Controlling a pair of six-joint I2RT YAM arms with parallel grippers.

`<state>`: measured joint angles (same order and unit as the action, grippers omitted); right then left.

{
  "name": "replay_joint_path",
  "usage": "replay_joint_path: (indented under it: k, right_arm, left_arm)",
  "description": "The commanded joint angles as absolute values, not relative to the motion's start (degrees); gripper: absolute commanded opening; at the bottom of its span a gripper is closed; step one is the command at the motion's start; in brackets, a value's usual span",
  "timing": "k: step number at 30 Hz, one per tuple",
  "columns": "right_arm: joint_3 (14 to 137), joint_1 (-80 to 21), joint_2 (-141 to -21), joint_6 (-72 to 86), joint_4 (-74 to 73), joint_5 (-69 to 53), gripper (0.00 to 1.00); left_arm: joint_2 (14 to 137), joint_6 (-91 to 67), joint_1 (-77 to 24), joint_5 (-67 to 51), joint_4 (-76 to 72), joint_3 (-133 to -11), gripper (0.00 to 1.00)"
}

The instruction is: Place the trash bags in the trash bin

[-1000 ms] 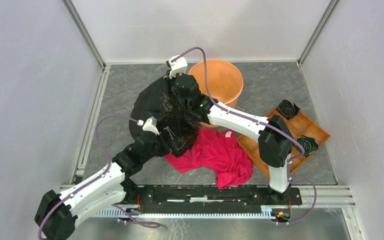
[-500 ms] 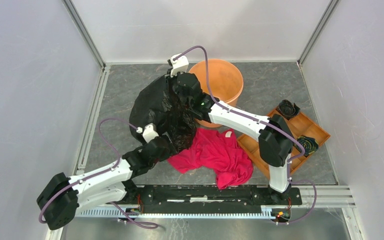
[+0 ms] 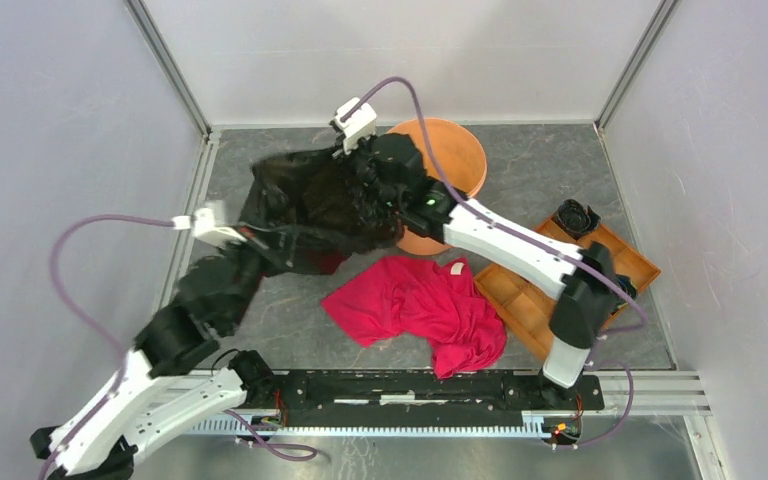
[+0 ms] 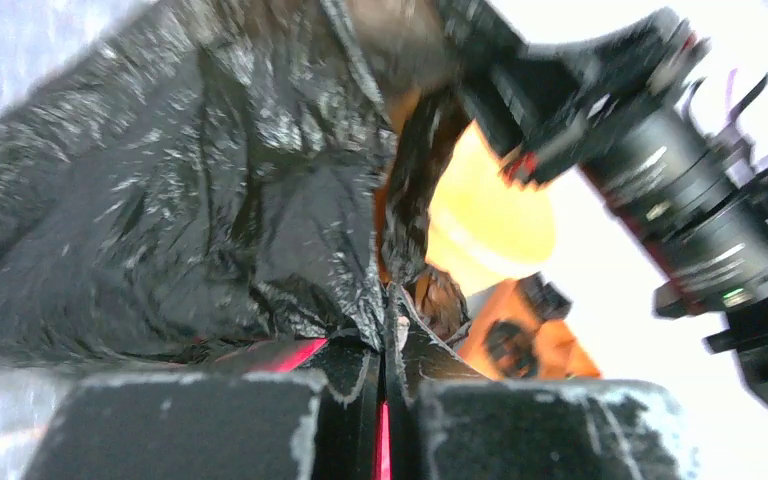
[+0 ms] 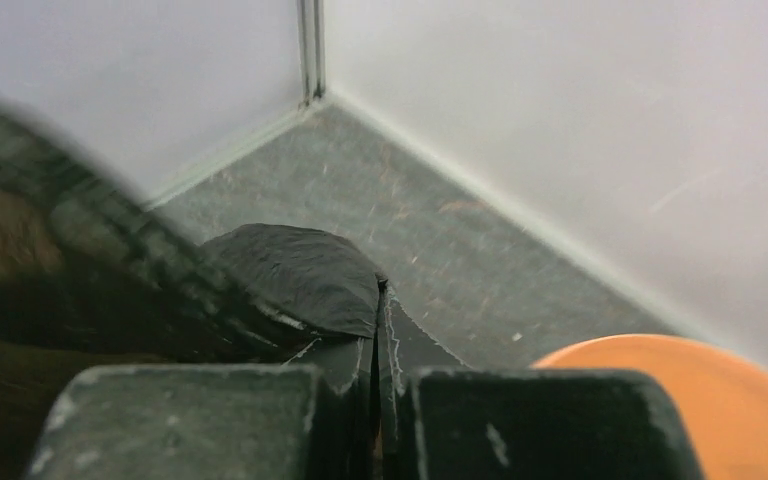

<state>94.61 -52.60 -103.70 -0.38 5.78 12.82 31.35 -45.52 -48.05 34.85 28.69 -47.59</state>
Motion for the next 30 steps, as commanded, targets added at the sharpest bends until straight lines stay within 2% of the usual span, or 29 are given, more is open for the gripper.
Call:
replay_joint_path:
  k: [1, 8, 14, 19, 24, 28, 30]
  right_arm:
    - [98.21, -52.22, -90.19, -9.74, 4.31, 13.41, 0.0]
    - [99.59, -51.69, -78.31, -19.05, 3.49, 23.17, 0.01]
    - [104.09, -51.37, -75.27, -21.87, 1.08, 27.97, 0.0]
    - [106.28, -50.13, -74.95, -22.47, 0.14, 30.75, 0.0]
    - [108.97, -49.04, -76.54, -22.58, -5.92, 34.03, 0.0]
    - [106.19, -47.71, -75.6, -22.36, -5.2, 33.87, 0.0]
    - [105.55, -46.75, -75.61, -20.49, -5.66, 30.05, 0.0]
  left_arm:
    - [32.52, -26.93, -48.25, 33.81, 27.38, -61.74, 0.02]
    - [54.65, -14.54, -48.25, 19.9, 24.37, -90.6, 0.02]
    - [74.14, -14.34, -48.21, 16.85, 27.12, -116.04, 0.02]
    - [82.85, -15.89, -47.93, 14.03, 27.01, -124.21, 0.02]
    - [86.26, -19.11, -44.55, 9.82, 23.6, -124.53, 0.02]
    - [89.12, -24.09, -40.64, -0.42, 20.83, -124.93, 0.02]
    - [91.12, -25.88, -39.56, -6.51, 18.79, -125.59, 0.02]
